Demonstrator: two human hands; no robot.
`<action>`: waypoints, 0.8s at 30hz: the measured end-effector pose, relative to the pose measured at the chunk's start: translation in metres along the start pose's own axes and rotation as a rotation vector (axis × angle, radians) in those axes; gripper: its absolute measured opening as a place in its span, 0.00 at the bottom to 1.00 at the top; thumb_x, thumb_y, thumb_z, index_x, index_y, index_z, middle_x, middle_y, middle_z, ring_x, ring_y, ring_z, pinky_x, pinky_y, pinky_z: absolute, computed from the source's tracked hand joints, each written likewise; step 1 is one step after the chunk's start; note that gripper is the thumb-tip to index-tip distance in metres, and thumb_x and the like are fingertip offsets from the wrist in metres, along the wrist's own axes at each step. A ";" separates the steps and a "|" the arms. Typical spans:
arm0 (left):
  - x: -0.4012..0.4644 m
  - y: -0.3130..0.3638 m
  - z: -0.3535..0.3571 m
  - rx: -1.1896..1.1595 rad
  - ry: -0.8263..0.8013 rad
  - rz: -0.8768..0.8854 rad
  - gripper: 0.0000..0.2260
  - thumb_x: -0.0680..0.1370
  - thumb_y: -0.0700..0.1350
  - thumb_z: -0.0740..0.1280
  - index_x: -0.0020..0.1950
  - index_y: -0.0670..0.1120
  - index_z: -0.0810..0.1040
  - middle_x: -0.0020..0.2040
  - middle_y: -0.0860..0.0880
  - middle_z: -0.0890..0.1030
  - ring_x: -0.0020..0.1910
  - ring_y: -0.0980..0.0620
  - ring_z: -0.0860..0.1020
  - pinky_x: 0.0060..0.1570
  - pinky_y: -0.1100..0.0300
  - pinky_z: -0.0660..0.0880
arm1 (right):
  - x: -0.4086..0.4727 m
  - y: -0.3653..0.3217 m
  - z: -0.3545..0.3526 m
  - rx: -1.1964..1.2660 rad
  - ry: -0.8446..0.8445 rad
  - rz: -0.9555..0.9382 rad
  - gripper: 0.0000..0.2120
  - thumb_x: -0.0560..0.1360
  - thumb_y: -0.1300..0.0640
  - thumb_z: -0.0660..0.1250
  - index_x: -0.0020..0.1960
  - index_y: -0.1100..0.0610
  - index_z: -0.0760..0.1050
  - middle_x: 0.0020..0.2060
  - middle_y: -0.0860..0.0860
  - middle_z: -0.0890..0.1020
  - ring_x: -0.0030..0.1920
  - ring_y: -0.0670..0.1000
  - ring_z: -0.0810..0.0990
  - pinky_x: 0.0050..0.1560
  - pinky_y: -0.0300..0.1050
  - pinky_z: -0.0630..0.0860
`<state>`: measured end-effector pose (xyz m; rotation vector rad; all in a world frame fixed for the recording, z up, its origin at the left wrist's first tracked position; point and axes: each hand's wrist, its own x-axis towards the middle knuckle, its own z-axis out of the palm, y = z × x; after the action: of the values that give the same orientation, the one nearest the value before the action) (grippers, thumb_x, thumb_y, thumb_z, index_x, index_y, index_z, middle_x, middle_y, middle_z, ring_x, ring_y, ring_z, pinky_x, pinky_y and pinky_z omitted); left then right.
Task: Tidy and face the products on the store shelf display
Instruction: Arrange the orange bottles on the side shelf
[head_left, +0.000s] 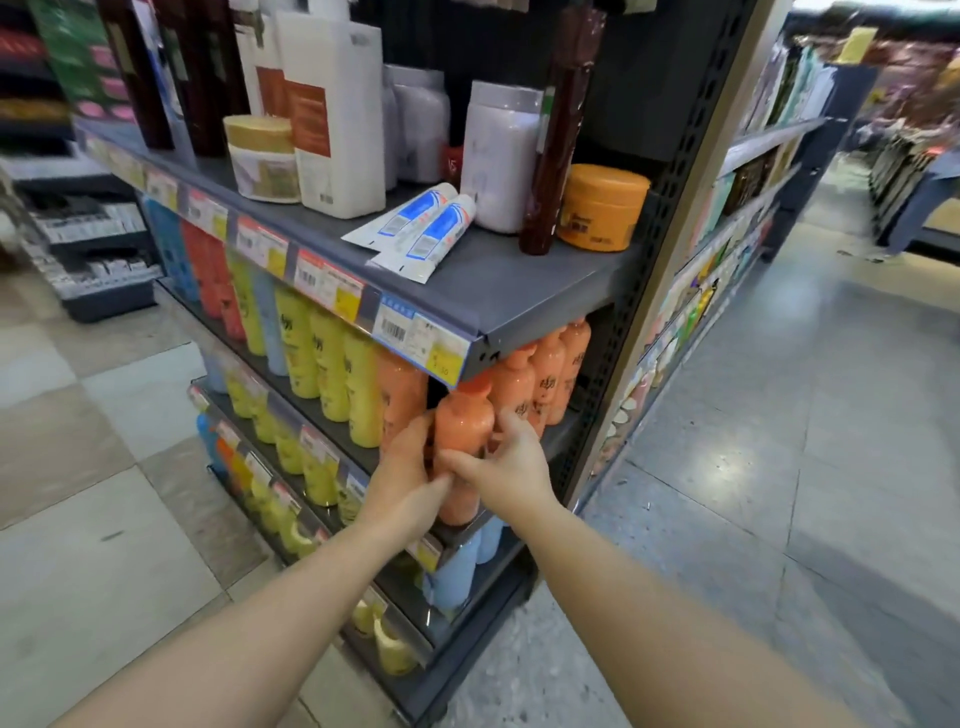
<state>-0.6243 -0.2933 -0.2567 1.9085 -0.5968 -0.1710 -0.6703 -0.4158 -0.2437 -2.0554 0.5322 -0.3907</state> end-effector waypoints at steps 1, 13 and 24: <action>0.002 -0.002 -0.001 0.008 0.010 0.017 0.17 0.72 0.48 0.68 0.53 0.68 0.69 0.51 0.60 0.79 0.52 0.58 0.79 0.49 0.60 0.75 | 0.002 0.000 0.003 0.004 0.009 0.006 0.26 0.62 0.46 0.78 0.53 0.53 0.72 0.51 0.52 0.77 0.50 0.51 0.78 0.51 0.51 0.78; 0.016 -0.021 0.001 -0.049 -0.172 -0.132 0.28 0.59 0.55 0.75 0.56 0.50 0.73 0.51 0.51 0.81 0.51 0.55 0.79 0.51 0.59 0.76 | 0.006 0.007 0.010 0.039 0.037 0.068 0.29 0.58 0.39 0.78 0.50 0.50 0.70 0.49 0.50 0.79 0.46 0.50 0.81 0.47 0.49 0.81; 0.019 -0.043 0.000 -0.005 -0.109 -0.062 0.18 0.70 0.48 0.74 0.55 0.57 0.72 0.50 0.55 0.81 0.51 0.56 0.80 0.53 0.53 0.78 | 0.004 0.006 0.001 0.050 -0.057 0.090 0.29 0.65 0.51 0.78 0.58 0.52 0.65 0.53 0.47 0.78 0.52 0.49 0.78 0.45 0.41 0.75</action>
<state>-0.5933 -0.2895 -0.2926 1.9233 -0.6098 -0.3173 -0.6676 -0.4203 -0.2492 -1.9809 0.5729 -0.2879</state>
